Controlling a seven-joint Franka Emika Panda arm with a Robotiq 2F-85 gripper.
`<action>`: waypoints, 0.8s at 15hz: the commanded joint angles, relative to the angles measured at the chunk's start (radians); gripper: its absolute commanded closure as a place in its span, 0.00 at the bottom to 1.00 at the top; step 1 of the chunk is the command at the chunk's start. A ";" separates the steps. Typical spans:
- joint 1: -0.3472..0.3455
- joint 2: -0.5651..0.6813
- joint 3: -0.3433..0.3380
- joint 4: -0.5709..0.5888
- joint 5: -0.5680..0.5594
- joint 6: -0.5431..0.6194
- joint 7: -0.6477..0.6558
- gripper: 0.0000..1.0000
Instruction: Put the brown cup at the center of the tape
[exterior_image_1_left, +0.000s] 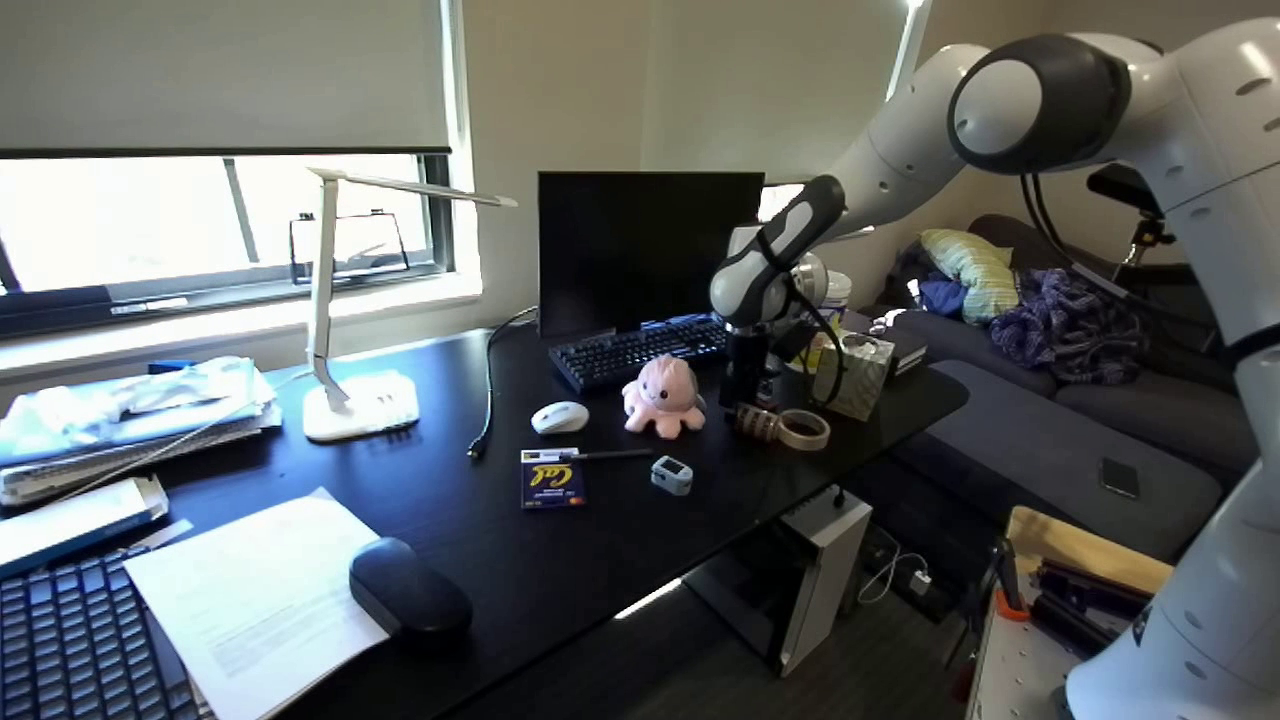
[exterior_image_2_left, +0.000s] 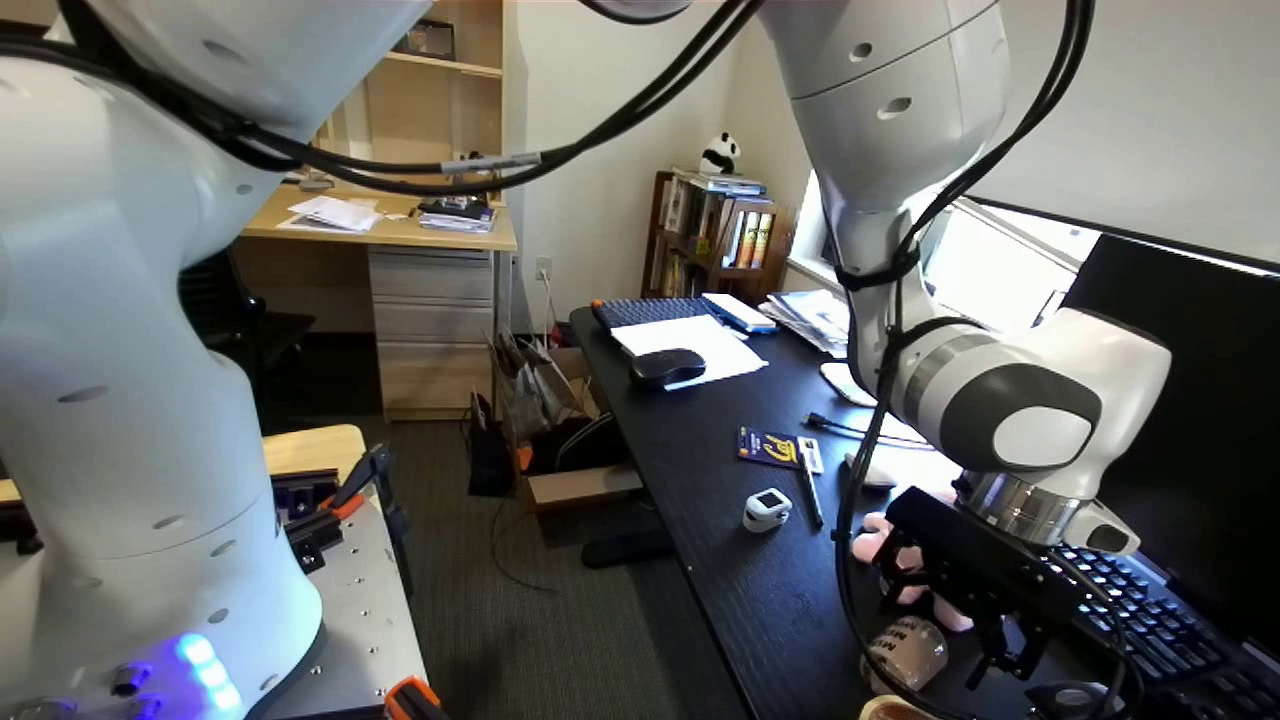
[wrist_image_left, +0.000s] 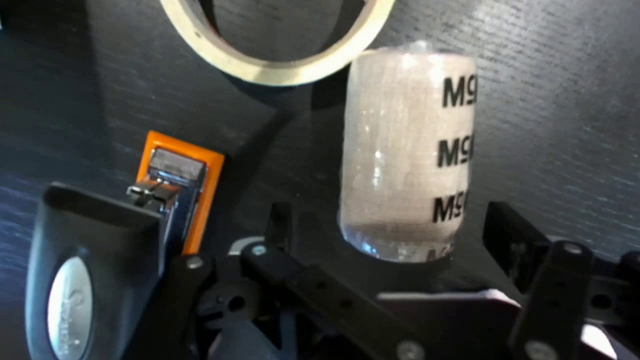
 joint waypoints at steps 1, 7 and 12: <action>-0.004 0.005 0.010 0.001 -0.030 -0.026 0.010 0.33; -0.021 -0.026 0.026 -0.014 -0.006 -0.023 0.010 0.72; -0.124 -0.208 0.082 -0.139 0.154 0.017 -0.031 0.83</action>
